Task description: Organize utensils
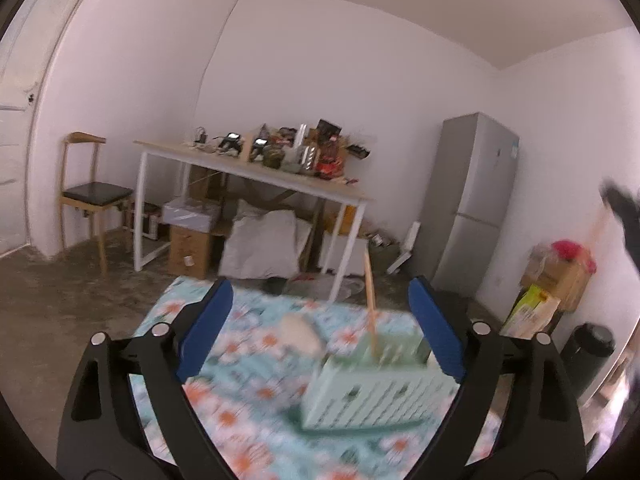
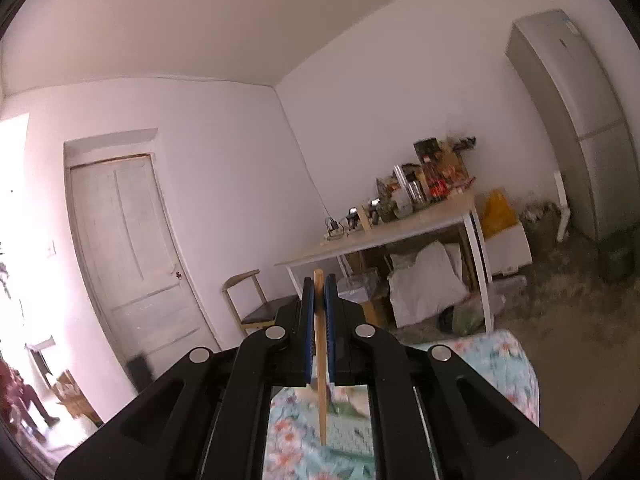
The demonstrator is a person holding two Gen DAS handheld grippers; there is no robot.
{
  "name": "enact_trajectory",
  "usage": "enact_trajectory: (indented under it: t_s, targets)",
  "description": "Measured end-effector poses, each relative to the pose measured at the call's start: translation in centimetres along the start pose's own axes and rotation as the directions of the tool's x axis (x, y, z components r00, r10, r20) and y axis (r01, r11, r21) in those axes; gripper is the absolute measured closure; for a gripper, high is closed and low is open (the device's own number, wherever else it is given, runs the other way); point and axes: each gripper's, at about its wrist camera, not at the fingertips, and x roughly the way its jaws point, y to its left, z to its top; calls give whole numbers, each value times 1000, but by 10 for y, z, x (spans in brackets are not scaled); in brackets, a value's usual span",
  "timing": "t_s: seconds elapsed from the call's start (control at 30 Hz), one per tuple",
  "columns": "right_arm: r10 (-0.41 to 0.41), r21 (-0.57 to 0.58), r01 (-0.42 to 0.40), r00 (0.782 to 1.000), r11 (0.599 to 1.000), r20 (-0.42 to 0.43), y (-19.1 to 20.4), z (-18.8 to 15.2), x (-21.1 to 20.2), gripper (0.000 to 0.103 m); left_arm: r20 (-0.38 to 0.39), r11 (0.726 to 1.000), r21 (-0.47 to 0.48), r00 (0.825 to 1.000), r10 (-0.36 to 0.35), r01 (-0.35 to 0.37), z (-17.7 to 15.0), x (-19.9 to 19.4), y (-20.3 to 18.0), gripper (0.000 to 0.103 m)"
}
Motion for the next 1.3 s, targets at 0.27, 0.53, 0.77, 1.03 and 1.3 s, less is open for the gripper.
enact_trajectory:
  t_s: [0.27, 0.53, 0.77, 1.03, 1.3]
  targets:
    - [-77, -128, 71, 996, 989, -42, 21, -3, 69, 98, -149, 999, 19, 988, 36, -33, -60, -40, 23, 12]
    - [-160, -239, 128, 980, 962, -116, 30, -32, 129, 97, -277, 999, -29, 961, 10, -18, -107, -56, 34, 12]
    - [-220, -215, 178, 956, 960, -195, 14, -49, 144, 62, -310, 1000, 5, 951, 4, -3, -121, -57, 26, 12]
    - [-226, -147, 207, 966, 967, -128, 2, -35, 88, 57, -312, 1000, -1, 950, 25, -27, -122, -57, 26, 12]
    - [-153, -2, 156, 963, 988, -224, -14, -72, 30, 52, -311, 999, 42, 950, 21, -9, -122, -63, 18, 11]
